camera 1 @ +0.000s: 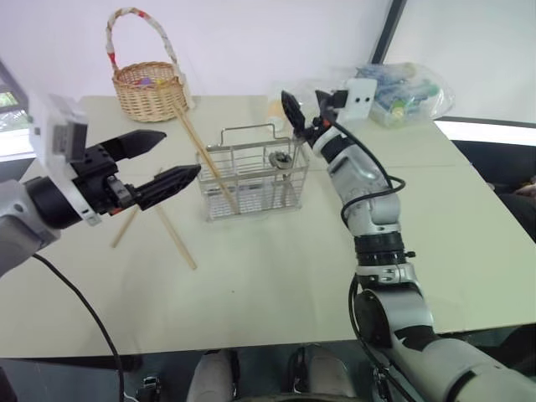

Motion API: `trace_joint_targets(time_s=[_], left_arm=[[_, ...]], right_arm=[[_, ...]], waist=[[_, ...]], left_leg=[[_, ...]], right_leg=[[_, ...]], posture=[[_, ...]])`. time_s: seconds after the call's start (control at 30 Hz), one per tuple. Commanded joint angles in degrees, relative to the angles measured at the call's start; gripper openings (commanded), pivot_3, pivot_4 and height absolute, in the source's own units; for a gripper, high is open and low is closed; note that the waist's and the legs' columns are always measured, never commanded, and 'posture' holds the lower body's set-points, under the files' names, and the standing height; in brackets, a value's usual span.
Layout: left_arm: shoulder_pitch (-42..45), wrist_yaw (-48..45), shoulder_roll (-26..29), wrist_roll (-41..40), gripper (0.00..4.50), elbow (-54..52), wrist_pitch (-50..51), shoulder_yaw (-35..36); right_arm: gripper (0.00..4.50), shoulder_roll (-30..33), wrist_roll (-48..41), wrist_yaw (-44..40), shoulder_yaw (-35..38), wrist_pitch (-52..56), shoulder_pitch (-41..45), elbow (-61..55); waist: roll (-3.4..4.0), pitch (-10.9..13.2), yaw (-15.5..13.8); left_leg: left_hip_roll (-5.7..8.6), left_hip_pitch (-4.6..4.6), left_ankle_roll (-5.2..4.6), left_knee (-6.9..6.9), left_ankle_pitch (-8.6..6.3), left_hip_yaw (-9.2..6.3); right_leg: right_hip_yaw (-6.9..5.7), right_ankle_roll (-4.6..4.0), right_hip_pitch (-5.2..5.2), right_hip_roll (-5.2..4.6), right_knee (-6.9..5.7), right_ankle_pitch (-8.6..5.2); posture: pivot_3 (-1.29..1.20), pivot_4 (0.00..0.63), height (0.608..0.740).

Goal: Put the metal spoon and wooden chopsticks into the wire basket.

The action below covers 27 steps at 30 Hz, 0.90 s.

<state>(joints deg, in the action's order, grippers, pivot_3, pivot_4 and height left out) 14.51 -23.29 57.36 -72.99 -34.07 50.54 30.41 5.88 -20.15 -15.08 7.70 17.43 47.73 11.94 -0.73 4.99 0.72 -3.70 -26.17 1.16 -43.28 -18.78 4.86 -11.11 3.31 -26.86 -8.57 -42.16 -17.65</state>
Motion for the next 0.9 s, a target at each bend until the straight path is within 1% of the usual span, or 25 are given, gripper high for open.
trace_joint_targets(time_s=[0.03, 0.17, 0.23, 0.27, 0.37, 0.43, 0.53, 0.63, 0.7, 0.9], left_arm=[[0.8, 0.5, 0.9, 3.3, 4.5, 1.3, -1.2, 0.1], [0.8, 0.9, 1.2, 8.8, 4.5, 4.6, -1.4, -0.4], [0.9, 1.2, 2.8, 13.9, 4.5, 8.6, -0.9, -2.0], [1.0, 1.2, 3.4, 15.8, 4.5, 10.1, -0.7, -2.7], [2.9, 0.8, 6.4, 22.6, 4.5, 18.7, 0.9, -7.1], [4.9, -0.1, 6.9, 24.4, 4.5, 22.8, 2.0, -8.7], [8.8, -2.2, 7.7, 30.0, 4.5, 31.0, 2.9, -14.4], [12.3, -5.4, 7.2, 35.3, 4.5, 37.6, 2.2, -20.3], [15.4, -8.4, 5.8, 38.6, 4.5, 41.9, 1.8, -24.9], [23.5, -16.4, 1.2, 48.4, 4.5, 55.4, -1.4, -34.9]], right_arm=[[4.46, 6.3, -4.6, -4.5, 3.3, 4.0, 5.0, -5.9], [4.46, 15.5, -9.3, -11.8, 4.7, 10.2, 8.2, -9.0], [4.46, 21.3, -11.7, -18.9, 3.8, 13.3, 8.2, -11.7], [4.46, 23.2, -12.7, -21.3, 3.4, 14.3, 8.0, -12.8], [4.46, 31.5, -17.4, -33.8, 1.9, 17.8, 2.5, -20.1], [4.46, 34.5, -19.7, -37.8, 1.7, 19.5, -0.7, -23.4], [4.46, 39.2, -23.1, -43.7, 1.7, 22.2, -8.8, -29.9], [4.46, 41.6, -25.0, -45.8, 2.2, 23.1, -14.5, -34.1], [4.46, 41.5, -25.8, -44.5, 2.9, 23.6, -16.8, -36.0], [4.46, 41.1, -28.8, -40.3, 5.1, 25.9, -19.7, -39.3]], waist=[[0.03, 0.0, -0.1], [-0.01, 0.0, 0.0], [-0.04, 0.0, 0.0], [-0.04, 0.0, 0.0], [-0.07, -0.1, 0.0], [-0.09, 0.0, 0.0], [-0.16, 0.0, -0.1], [-0.16, 0.0, -0.5], [-0.17, 0.1, -0.8], [-0.3, 0.0, -1.5]], left_leg=[[0.0, -0.02, 0.0, -0.02, 0.0, 0.0], [0.03, -0.14, -0.1, -0.02, -0.05, 0.02], [0.03, -0.08, -0.11, 0.06, -0.05, 0.01], [0.02, -0.07, -0.12, 0.07, -0.06, 0.0], [0.01, 0.02, -0.14, 0.21, -0.07, 0.02], [-0.01, 0.11, -0.14, 0.24, -0.08, 0.01], [-0.02, 0.31, -0.16, 0.23, -0.09, 0.08], [0.0, 0.67, -0.18, 0.26, -0.12, 0.09], [-0.02, 0.68, -0.18, 0.34, -0.12, 0.11], [-0.06, 0.69, -0.17, 0.3, -0.12, 0.19]], right_leg=[[0.0, 0.0, 0.0, 0.0, 0.0, 0.0], [0.0, 0.0, -0.11, 0.01, 0.02, 0.0], [-0.01, 0.01, -0.1, 0.03, 0.02, 0.0], [-0.03, 0.01, -0.1, 0.05, 0.03, 0.0], [-0.04, 0.02, -0.09, 0.06, 0.07, -0.01], [-0.05, 0.05, 0.0, 0.06, 0.12, -0.03], [-0.05, 0.05, 0.2, -0.03, 0.21, -0.03], [-0.06, 0.05, 0.56, -0.04, 0.43, -0.03], [-0.06, 0.04, 0.64, -0.04, 0.78, -0.02], [-0.06, -0.02, 0.65, -0.03, 0.83, 0.02]], posture=[[0.0, 0.15, 0.627], [0.0, 0.15, 0.627], [0.0, 0.15, 0.627], [0.0, 0.15, 0.627], [0.0, 0.15, 0.627], [0.0, 0.15, 0.627], [0.0, 0.15, 0.627], [0.0, 0.15, 0.627], [0.0, 0.15, 0.627], [0.0, 0.15, 0.627]])
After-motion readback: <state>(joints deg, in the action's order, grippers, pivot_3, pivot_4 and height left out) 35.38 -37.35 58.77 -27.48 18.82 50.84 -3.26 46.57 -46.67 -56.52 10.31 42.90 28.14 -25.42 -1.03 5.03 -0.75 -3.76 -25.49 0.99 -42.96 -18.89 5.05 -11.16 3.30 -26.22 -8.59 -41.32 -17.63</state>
